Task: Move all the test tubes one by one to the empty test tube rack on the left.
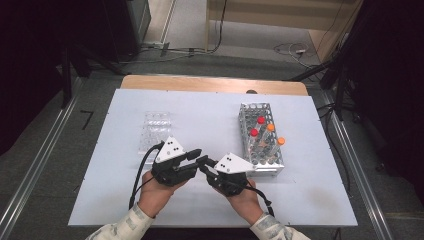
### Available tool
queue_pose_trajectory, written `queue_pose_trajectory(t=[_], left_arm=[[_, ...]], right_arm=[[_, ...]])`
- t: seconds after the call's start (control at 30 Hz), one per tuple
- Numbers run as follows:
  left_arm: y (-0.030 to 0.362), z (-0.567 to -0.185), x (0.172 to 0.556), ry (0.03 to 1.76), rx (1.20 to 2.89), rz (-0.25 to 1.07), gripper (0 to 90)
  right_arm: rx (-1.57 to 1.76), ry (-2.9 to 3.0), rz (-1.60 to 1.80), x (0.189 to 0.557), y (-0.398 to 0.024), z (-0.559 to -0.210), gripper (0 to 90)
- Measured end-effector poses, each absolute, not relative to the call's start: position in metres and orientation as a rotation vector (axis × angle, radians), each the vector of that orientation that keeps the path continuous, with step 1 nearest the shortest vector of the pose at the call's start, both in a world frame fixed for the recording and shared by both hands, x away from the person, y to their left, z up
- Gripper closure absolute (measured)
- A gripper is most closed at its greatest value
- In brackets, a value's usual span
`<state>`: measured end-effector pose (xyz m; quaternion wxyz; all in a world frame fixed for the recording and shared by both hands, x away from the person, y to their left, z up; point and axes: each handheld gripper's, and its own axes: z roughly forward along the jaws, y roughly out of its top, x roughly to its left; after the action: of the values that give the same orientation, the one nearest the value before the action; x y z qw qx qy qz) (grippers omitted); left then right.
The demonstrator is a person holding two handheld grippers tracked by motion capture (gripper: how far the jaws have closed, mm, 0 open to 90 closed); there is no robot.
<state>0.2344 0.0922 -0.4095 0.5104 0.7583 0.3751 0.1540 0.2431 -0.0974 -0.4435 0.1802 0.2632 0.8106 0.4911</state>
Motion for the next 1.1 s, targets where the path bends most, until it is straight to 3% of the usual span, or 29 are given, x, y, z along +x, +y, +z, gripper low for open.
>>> queue_pose_trajectory(t=[0.97,1.03,1.07,1.1], left_arm=[[0.0896,-0.4116,0.2330,0.890,1.867,0.415,76.9],[0.0893,-0.4114,0.2329,0.888,1.863,0.415,76.9],[0.0894,-0.4112,0.2328,0.886,1.864,0.418,76.9],[0.0897,-0.4110,0.2328,0.886,1.863,0.418,77.0]], right_arm=[[0.745,2.284,1.386,0.2417,-0.0973,-0.4435,72.7],[0.745,2.283,1.388,0.2417,-0.0973,-0.4435,71.3],[0.742,2.296,1.391,0.2425,-0.0972,-0.4435,58.4],[0.755,2.312,1.394,0.2433,-0.0968,-0.4436,52.2]])
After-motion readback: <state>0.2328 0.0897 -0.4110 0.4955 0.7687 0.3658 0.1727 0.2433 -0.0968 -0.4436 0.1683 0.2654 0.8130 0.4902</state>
